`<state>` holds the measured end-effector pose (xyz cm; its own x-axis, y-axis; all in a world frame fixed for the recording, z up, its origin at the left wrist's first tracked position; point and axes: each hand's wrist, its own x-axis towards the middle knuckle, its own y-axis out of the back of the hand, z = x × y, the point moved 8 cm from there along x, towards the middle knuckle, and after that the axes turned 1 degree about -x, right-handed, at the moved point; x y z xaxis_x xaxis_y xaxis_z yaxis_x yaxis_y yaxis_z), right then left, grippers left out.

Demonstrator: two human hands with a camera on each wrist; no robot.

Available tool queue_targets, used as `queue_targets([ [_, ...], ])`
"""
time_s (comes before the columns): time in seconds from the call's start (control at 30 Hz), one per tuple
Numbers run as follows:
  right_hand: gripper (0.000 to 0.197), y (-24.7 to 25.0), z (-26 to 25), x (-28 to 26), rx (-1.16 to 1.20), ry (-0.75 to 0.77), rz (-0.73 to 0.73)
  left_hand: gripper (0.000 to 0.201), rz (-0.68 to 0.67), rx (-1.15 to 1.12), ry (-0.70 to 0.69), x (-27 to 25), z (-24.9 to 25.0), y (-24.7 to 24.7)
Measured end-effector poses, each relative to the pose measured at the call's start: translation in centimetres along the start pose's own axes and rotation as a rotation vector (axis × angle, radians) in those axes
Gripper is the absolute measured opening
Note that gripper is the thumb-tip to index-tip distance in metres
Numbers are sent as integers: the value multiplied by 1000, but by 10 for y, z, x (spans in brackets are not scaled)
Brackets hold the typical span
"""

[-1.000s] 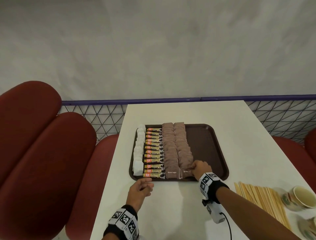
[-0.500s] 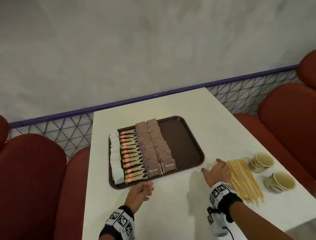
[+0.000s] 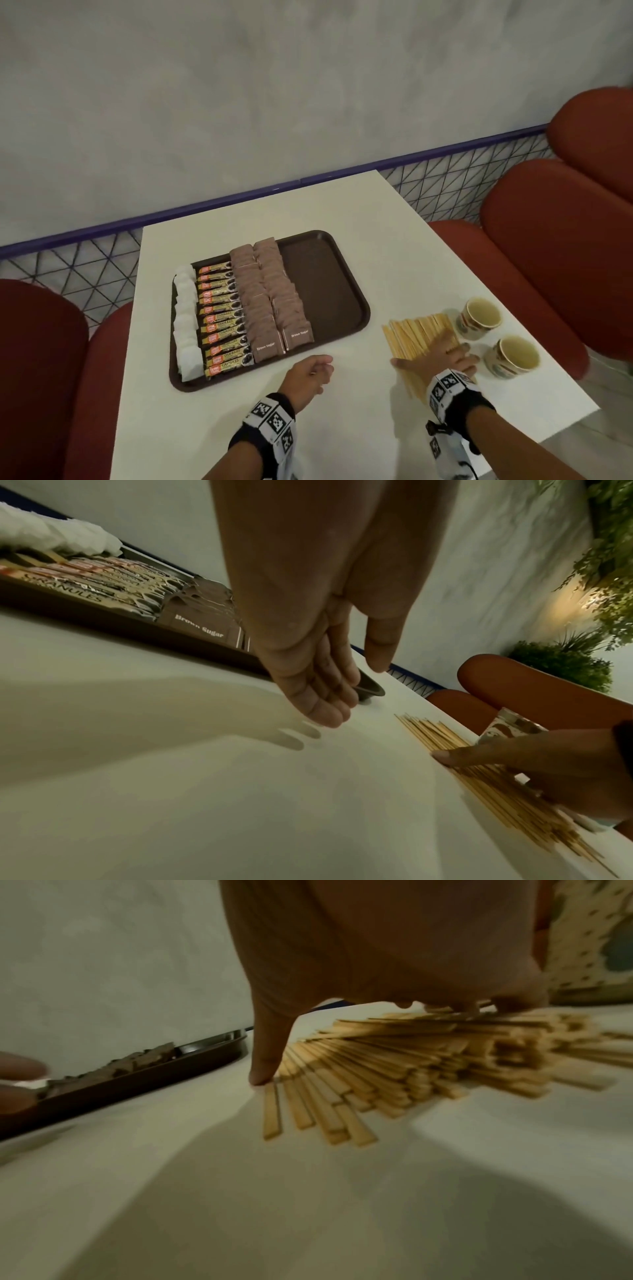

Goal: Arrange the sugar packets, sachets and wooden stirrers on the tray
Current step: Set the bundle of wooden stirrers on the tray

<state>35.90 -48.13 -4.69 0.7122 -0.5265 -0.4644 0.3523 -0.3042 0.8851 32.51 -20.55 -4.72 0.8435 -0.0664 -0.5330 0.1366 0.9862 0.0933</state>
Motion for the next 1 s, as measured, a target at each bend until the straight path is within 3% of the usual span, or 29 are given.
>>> queue_targets([
  [0.1,129,1,-5,-5,-82,118,48,17,16,-3,12,6,-3,-1],
  [0.3,88,3,-34,-24,-116,468,181,30,19,5,43,17,-2,-16],
  [0.53,40,-7,-59,-33,-311,646,104,41,11,36,57,26,1,-42],
  [0.7,38,-12,-73,-37,-369,812,89,50,4,58,54,32,3,-51],
  [1.0,39,-13,-81,-43,-405,921,85,43,0,153,-5,33,6,-56],
])
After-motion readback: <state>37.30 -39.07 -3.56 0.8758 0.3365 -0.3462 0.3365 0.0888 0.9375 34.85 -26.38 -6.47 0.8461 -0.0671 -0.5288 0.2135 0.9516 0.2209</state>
